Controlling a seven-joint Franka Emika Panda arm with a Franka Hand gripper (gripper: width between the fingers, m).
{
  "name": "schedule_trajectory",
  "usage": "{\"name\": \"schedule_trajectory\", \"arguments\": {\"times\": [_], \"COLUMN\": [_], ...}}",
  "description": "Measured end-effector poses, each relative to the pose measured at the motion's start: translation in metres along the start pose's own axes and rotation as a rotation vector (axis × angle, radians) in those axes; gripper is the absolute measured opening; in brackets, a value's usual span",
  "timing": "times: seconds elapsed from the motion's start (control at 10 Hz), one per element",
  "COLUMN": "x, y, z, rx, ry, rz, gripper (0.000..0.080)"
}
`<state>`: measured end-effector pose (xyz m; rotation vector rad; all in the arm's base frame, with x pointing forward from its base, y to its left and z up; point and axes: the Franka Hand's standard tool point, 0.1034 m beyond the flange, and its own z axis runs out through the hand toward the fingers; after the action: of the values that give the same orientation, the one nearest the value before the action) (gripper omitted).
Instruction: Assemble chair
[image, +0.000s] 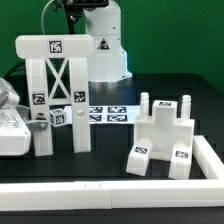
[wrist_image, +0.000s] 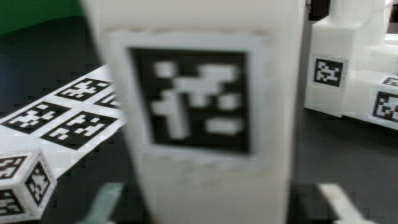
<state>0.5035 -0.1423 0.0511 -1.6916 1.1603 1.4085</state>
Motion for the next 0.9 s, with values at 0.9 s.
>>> {"name": "schedule_trajectory", "arguments": {"times": [0.9], "x": [-0.052], "y": [-0.02], "z": [-0.045], "rx": [0.043], "ry": [0.166], "rz": [-0.135], "gripper": [0.0286]}}
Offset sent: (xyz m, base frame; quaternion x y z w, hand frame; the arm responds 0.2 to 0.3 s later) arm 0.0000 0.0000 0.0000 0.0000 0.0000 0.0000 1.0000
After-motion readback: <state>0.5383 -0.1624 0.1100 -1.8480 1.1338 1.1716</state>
